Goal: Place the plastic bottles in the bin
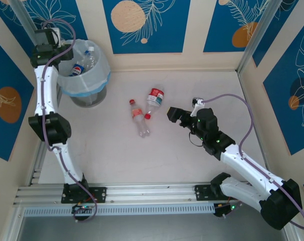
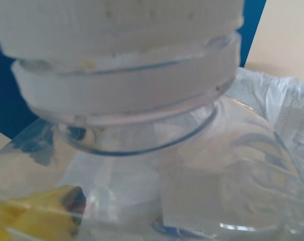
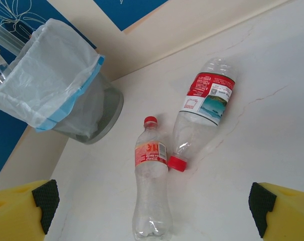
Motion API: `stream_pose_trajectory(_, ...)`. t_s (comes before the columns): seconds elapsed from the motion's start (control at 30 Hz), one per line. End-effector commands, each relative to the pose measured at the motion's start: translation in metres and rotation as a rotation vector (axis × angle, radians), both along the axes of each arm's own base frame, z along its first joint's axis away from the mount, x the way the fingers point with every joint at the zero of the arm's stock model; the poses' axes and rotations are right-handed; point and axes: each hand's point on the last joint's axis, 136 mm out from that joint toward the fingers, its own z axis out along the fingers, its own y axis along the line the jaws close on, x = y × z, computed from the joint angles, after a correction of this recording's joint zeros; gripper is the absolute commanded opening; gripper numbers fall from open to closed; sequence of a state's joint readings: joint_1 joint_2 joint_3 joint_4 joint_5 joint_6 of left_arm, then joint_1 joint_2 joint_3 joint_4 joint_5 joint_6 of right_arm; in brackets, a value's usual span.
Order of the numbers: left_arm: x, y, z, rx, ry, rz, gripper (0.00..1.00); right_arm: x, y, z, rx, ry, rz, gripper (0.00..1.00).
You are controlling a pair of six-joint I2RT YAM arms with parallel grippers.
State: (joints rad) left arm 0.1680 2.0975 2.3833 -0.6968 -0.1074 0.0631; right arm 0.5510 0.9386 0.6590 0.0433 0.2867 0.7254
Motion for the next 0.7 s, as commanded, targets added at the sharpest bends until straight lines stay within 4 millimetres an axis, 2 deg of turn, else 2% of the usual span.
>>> stream_pose_trajectory(0.0,0.006,0.006,-0.001,0.029,-0.001,0.008,0.8,-0.001,-0.001,-0.001,0.019,0.006,-0.003,1.0)
stream_pose_trajectory(0.2,0.014,0.008,0.005,0.008,-0.018,0.028,0.92,-0.003,-0.002,-0.003,0.019,0.02,0.001,1.0)
stream_pose_trajectory(0.37,0.012,0.001,0.015,0.003,-0.038,0.02,0.99,-0.002,-0.002,-0.004,0.013,0.02,0.004,1.0)
stream_pose_trajectory(0.53,0.003,-0.001,0.038,-0.008,-0.087,0.045,0.99,-0.001,0.0,-0.003,0.014,0.022,0.01,1.0)
stream_pose_trajectory(0.67,-0.007,-0.02,0.06,-0.087,-0.135,-0.024,0.99,0.0,0.003,-0.009,0.007,0.042,0.024,1.0)
